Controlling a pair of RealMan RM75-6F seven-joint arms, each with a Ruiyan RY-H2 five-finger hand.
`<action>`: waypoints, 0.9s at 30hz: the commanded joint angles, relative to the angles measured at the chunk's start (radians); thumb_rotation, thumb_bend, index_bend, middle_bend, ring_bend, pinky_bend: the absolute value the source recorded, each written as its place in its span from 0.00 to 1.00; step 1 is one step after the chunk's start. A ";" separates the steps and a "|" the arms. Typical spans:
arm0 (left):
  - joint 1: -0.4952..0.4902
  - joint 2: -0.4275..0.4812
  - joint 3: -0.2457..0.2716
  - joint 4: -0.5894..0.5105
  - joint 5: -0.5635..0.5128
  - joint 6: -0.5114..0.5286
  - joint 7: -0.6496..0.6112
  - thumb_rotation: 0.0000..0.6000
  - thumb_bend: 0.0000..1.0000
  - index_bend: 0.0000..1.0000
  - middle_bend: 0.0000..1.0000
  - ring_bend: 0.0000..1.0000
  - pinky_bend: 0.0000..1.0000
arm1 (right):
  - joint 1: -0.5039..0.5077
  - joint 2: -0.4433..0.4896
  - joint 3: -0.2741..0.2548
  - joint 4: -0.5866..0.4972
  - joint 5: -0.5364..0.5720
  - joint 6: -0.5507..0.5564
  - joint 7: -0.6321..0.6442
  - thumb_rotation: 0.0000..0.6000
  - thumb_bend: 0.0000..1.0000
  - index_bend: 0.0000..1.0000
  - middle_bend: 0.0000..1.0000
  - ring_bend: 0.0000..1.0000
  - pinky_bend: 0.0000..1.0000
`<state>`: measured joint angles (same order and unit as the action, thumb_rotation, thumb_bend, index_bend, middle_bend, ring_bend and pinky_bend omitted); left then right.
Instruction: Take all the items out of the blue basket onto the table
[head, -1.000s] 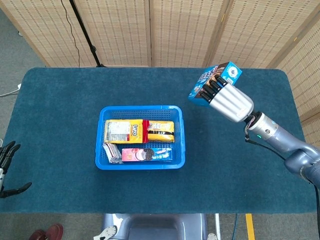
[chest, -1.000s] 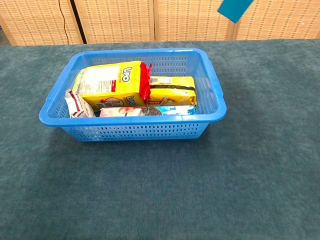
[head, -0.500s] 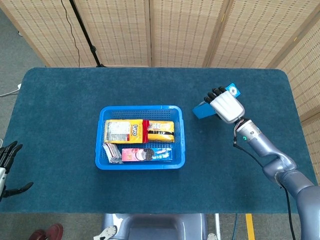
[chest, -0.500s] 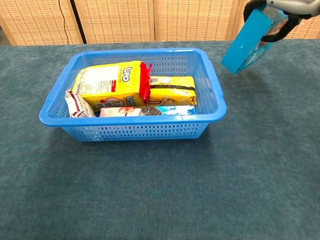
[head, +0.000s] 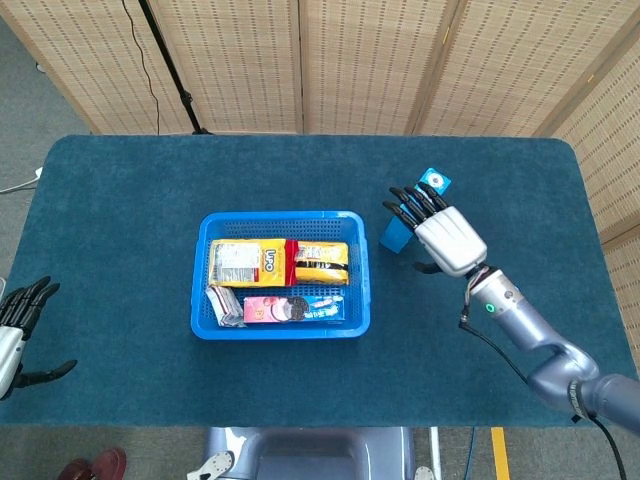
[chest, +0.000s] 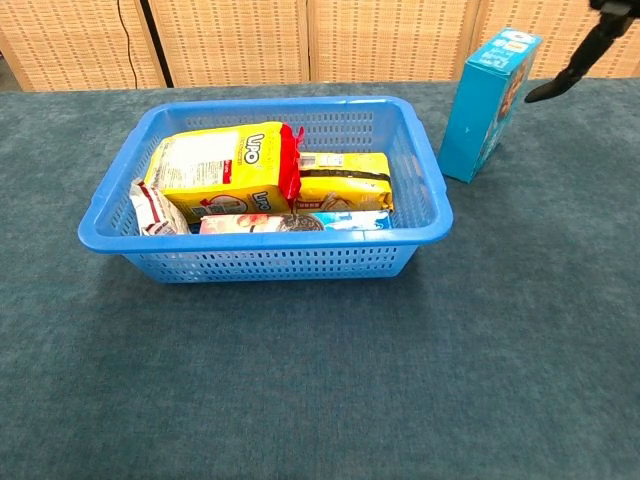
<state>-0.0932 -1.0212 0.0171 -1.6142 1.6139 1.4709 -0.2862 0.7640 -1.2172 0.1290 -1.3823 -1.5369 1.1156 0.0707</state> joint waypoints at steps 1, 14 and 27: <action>-0.035 0.006 -0.012 -0.009 0.023 -0.023 -0.011 1.00 0.02 0.00 0.00 0.00 0.00 | -0.114 0.119 -0.004 -0.142 -0.021 0.156 -0.018 1.00 0.00 0.00 0.00 0.00 0.00; -0.280 0.062 -0.083 -0.128 0.093 -0.247 -0.058 1.00 0.00 0.00 0.00 0.00 0.00 | -0.351 0.174 -0.117 -0.091 -0.135 0.407 0.066 1.00 0.00 0.00 0.00 0.00 0.00; -0.498 -0.100 -0.205 -0.169 -0.252 -0.541 0.312 1.00 0.00 0.00 0.00 0.00 0.00 | -0.552 0.063 -0.164 0.063 -0.082 0.551 0.266 1.00 0.00 0.00 0.00 0.00 0.00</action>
<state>-0.5277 -1.0453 -0.1431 -1.7999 1.4564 0.9782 -0.0665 0.2483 -1.1303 -0.0285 -1.3371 -1.6370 1.6355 0.2989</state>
